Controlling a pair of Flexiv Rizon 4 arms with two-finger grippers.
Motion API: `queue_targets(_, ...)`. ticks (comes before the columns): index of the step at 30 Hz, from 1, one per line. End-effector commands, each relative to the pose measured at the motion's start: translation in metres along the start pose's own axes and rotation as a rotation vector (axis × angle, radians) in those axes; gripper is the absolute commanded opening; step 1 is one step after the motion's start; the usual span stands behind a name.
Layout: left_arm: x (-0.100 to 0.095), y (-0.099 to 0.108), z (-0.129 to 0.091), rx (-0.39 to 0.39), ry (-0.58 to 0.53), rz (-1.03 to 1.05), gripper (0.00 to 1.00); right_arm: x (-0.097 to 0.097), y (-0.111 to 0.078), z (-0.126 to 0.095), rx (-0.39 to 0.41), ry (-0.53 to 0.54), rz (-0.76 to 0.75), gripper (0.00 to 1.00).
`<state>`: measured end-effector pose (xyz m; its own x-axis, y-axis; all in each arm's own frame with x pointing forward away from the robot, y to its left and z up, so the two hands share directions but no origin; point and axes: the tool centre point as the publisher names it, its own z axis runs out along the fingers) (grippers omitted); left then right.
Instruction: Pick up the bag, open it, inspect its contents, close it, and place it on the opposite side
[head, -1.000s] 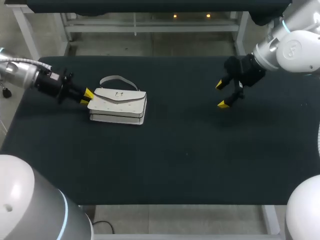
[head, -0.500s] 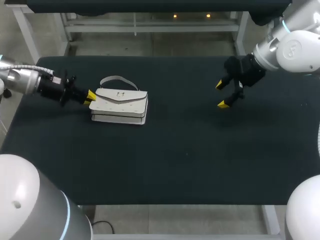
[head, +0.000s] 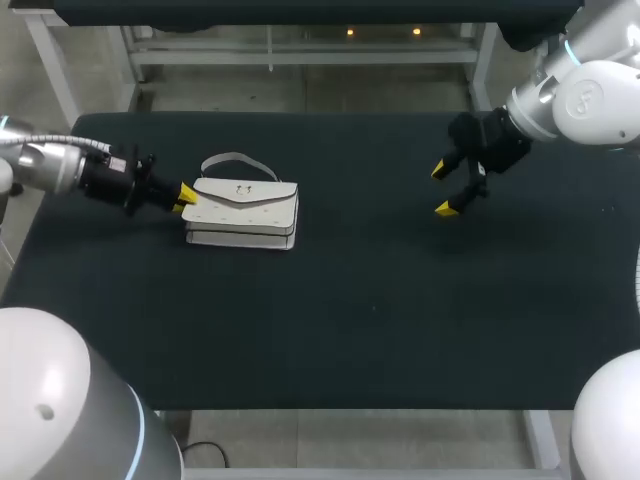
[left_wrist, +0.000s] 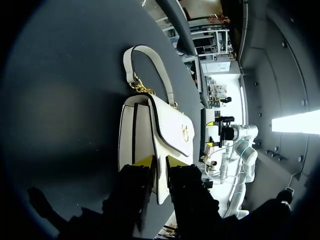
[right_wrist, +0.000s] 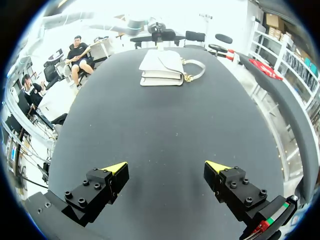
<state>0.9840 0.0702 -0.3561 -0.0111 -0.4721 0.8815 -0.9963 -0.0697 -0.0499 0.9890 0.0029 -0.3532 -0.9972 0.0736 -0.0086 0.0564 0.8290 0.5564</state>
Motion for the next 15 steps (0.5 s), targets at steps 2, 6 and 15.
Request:
queue_targets(2, -0.006, -0.01, 0.001, -0.045, 0.01, -0.006, 0.24, 0.0, 0.0, 0.0, -0.002, 0.0, -0.001, 1.0)
queue_targets(6, -0.006, -0.009, 0.004, -0.051, 0.01, -0.009, 0.09, 0.0, 0.0, 0.0, -0.002, 0.0, -0.001, 1.0)
queue_targets(15, -0.002, -0.006, 0.015, -0.099, 0.022, -0.01, 0.0, 0.0, 0.0, 0.0, -0.002, 0.0, -0.001, 1.0)
